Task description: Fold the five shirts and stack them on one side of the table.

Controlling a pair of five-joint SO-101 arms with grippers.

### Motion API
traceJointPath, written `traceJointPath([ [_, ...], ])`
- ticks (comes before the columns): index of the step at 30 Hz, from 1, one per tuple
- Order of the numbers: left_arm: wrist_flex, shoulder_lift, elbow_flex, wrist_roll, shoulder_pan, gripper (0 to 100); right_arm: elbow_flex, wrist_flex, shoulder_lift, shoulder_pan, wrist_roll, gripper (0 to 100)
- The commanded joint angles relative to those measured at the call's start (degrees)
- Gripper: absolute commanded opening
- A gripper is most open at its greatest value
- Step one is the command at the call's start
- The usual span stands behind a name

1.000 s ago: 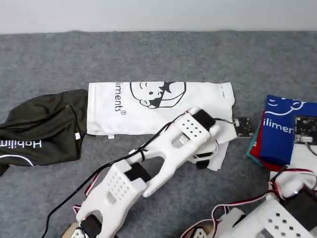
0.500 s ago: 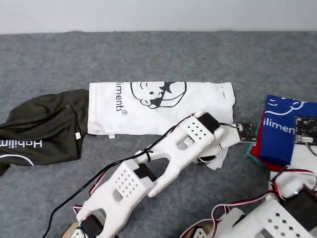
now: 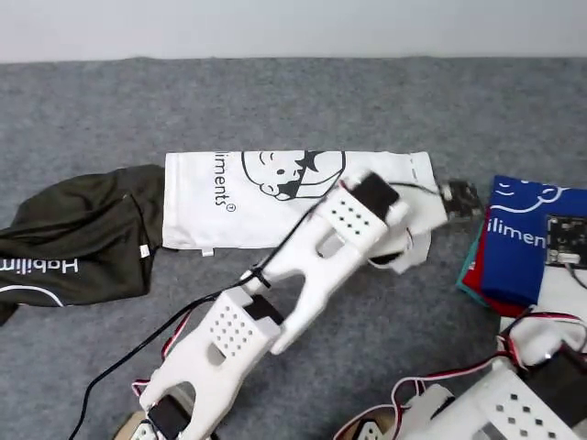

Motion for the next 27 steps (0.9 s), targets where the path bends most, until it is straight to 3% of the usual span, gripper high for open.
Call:
traceJointPath([
  [1,-4.4,-2.81,-2.51,-0.7,-3.43,1,-0.44,1.89,-0.48,0.4,0.53,2.4],
  [14,-15.21,4.31,-3.03,-0.53,-10.37,2,-0.35,1.89,-0.13,0.31,0.53,2.4],
  [21,-16.26,4.4,-2.86,0.79,-12.84,19,-0.35,1.89,-0.13,0.31,0.53,2.5],
  [27,-17.67,5.19,-3.03,1.32,-15.38,20,-0.35,2.07,-0.48,0.48,0.53,2.5],
])
